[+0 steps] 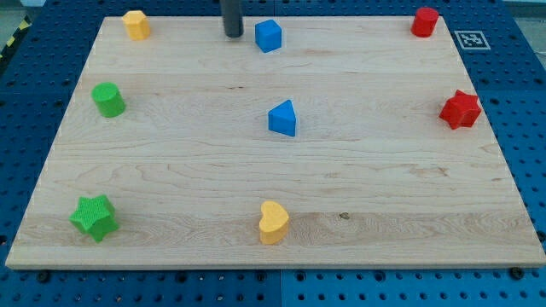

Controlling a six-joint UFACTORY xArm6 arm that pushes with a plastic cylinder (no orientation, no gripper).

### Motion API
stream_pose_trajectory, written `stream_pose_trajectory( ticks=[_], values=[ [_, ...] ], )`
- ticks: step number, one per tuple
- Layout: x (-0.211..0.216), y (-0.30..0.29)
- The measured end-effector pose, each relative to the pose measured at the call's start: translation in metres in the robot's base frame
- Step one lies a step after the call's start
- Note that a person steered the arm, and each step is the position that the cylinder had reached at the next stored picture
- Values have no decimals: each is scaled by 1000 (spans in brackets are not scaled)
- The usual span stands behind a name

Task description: Move the cube diagonally top right to the triangle

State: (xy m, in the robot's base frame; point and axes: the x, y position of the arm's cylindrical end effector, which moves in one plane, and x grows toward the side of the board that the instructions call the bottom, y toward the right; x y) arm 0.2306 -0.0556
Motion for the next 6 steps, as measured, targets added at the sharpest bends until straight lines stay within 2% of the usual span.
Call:
stream_pose_trajectory(
  ticks=[1,3,5,6],
  values=[
    [0,25],
    [29,69],
    [73,71],
    [91,92]
  ],
)
